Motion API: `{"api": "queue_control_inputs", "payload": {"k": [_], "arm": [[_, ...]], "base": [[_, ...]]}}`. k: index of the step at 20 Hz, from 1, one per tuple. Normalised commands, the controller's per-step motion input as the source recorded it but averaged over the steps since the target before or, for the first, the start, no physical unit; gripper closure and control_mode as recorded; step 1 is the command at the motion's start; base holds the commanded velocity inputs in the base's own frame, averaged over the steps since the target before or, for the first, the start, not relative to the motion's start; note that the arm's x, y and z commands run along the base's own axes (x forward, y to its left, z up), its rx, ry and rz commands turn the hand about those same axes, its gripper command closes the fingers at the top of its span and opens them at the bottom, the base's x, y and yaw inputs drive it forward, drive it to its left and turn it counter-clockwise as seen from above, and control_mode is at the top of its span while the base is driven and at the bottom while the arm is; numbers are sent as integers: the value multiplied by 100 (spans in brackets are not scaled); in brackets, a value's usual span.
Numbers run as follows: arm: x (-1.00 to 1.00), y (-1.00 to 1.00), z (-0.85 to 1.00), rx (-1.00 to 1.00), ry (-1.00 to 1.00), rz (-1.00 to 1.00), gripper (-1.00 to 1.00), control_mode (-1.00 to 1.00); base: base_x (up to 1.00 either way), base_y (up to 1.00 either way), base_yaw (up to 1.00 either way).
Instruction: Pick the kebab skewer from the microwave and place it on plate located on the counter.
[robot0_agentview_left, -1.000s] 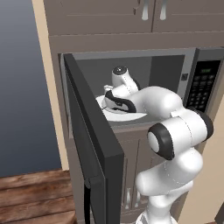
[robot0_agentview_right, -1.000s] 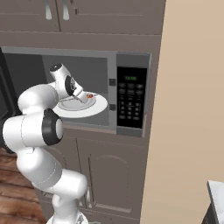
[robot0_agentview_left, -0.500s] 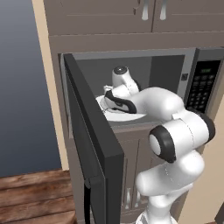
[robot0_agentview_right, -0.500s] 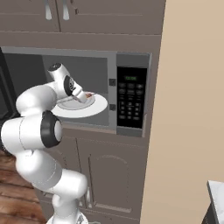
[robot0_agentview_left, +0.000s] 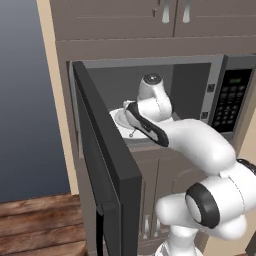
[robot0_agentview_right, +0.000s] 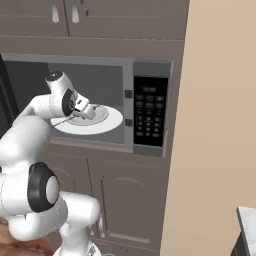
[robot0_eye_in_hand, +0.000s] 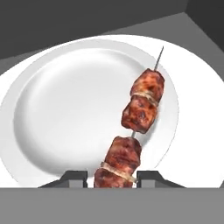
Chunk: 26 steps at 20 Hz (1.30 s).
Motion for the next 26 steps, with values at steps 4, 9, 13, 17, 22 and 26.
{"api": "queue_control_inputs", "payload": {"k": [4,9,13,17,22,26], "arm": [[-83,0,59,0,1,23,100,-100],[-98,0,32,0,0,18,100,-100],[-99,-13,9,0,-2,15,100,-100],[-91,-25,23,0,-12,12,100,-100],[-38,-38,30,0,-6,2,100,-100],[-24,-61,50,0,0,0,100,-100]], "base": [[0,0,0],[0,0,0],[0,0,0],[0,0,0],[0,0,0],[0,0,0]]}}
